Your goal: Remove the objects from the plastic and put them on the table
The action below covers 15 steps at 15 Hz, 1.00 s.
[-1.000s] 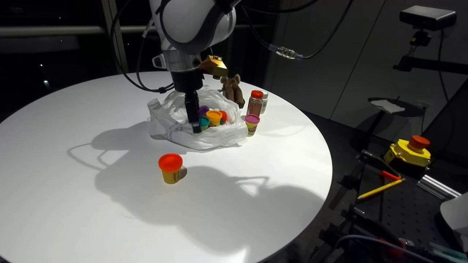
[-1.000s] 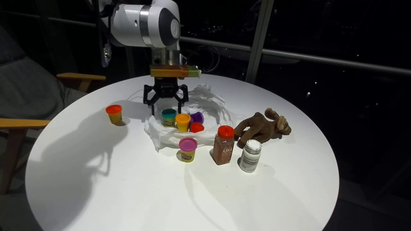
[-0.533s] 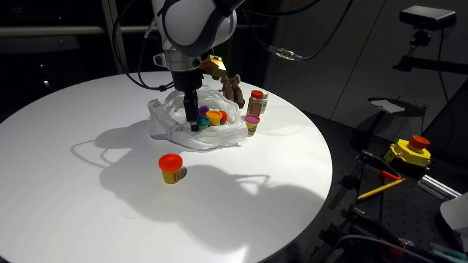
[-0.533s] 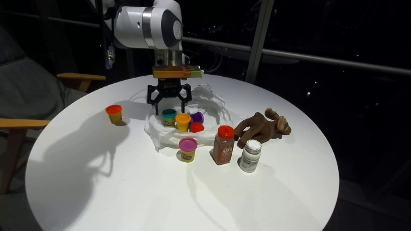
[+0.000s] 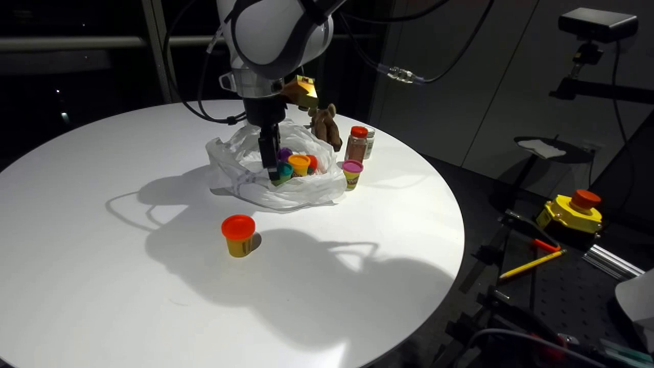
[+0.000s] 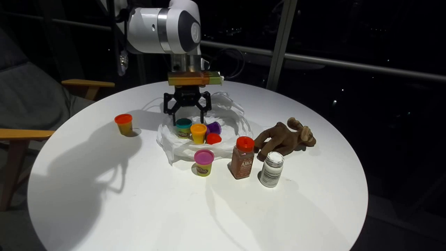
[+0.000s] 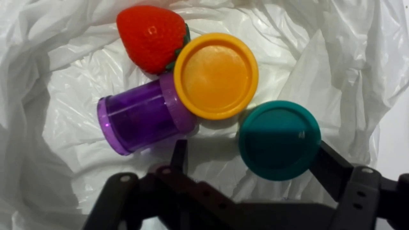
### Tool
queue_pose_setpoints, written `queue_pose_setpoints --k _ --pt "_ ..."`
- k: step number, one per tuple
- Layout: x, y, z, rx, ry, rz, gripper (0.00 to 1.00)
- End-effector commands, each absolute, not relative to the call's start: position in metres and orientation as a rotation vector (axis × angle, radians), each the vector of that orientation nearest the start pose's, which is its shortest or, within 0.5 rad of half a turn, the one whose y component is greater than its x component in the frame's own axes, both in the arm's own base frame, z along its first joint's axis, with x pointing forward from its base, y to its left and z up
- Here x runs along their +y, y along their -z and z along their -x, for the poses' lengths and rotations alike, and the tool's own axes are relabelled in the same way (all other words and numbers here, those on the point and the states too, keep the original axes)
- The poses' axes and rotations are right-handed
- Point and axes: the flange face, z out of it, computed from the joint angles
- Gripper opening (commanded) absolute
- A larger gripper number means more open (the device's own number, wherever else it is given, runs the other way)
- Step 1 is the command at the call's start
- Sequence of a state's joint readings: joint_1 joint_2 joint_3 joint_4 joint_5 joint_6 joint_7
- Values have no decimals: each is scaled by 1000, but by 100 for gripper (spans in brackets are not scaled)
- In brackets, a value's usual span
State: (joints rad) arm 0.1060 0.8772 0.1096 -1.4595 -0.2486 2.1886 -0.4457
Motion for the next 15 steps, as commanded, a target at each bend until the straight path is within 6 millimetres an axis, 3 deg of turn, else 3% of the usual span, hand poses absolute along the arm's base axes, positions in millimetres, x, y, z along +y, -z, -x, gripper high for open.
queue_pose_setpoints --k 1,7,11,15 --pt "128 -162 -689 -1204 -209 3016 72" --pt "132 -171 -687 -1165 -199 3041 28" --pt "139 -210 -678 -1067 -128 3132 28" --pt "157 -257 -644 -1049 -45 3191 28"
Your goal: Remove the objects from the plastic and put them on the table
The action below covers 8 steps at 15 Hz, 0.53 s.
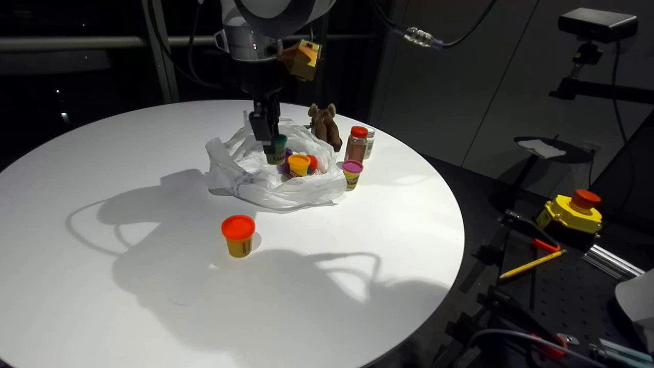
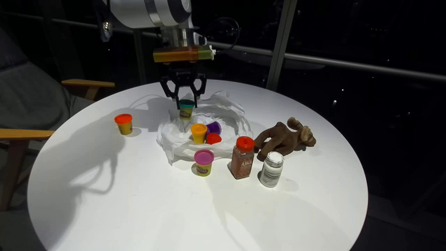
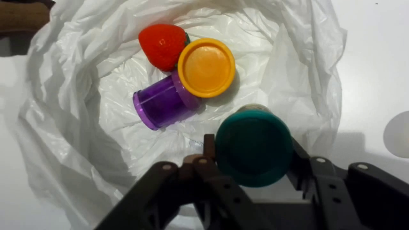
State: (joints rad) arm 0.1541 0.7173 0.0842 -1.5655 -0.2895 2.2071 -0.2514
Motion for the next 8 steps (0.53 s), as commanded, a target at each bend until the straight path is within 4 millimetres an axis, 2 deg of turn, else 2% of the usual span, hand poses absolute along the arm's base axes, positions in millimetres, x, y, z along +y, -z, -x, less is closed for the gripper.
queue_pose_setpoints --k 1,3,5,8 --pt "161 -267 -632 -1057 -32 3200 28" --pt "169 -278 -608 -1066 -38 3203 28" --pt "174 -278 -586 -1065 -61 3197 28" --pt "181 -255 -570 -1003 -34 3182 28"
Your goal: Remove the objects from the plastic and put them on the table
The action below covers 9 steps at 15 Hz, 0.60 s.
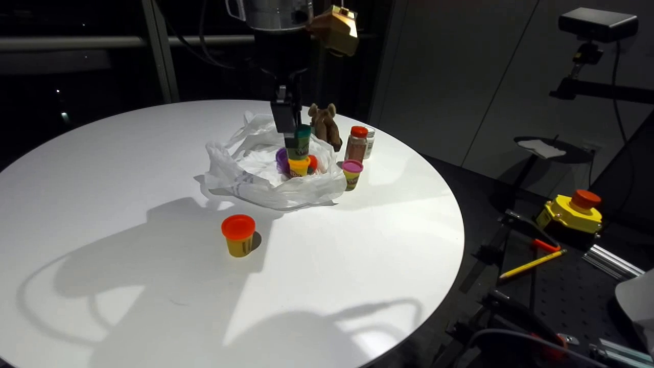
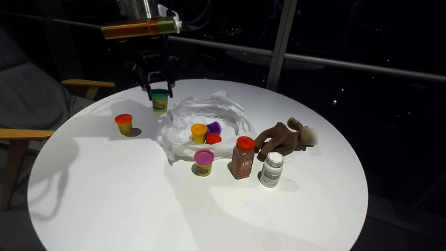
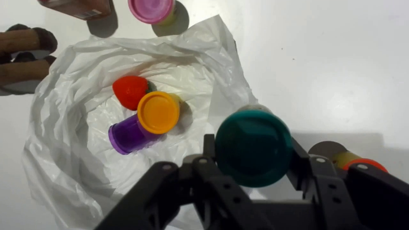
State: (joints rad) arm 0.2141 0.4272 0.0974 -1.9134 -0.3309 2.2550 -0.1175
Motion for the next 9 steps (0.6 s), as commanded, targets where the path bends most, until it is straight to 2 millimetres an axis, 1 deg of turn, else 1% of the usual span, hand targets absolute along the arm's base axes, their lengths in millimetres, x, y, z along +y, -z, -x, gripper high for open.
queue_pose_setpoints --k 1,3,4,7,9 --pt "184 -241 -570 -952 8 3190 28" --pt "189 -217 -567 -875 65 3187 28" --pt "190 -204 -566 -849 56 3187 28" --pt "196 -170 -558 -831 -48 3173 28" --pt "204 -158 -551 -861 -97 3155 28"
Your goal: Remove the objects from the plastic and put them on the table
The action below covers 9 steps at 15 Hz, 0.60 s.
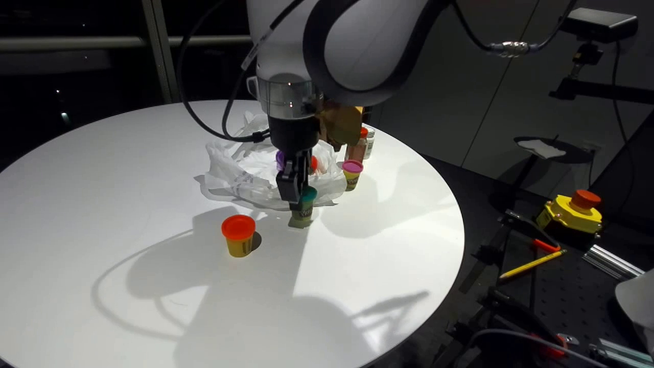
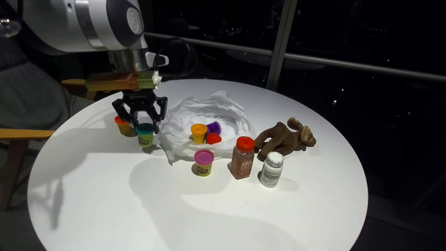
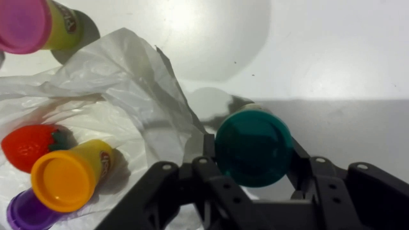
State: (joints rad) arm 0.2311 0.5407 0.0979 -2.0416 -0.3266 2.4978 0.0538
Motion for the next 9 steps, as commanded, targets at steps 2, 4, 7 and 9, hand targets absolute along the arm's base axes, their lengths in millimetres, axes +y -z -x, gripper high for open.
queue_pose_setpoints --k 2,4,7,9 --pt "213 -153 -546 -896 -130 3134 28" --pt "222 -157 -541 -927 -125 3114 28" --pt "232 -157 -533 -968 -121 3097 28" --pt "235 -155 -532 -977 -99 3110 28"
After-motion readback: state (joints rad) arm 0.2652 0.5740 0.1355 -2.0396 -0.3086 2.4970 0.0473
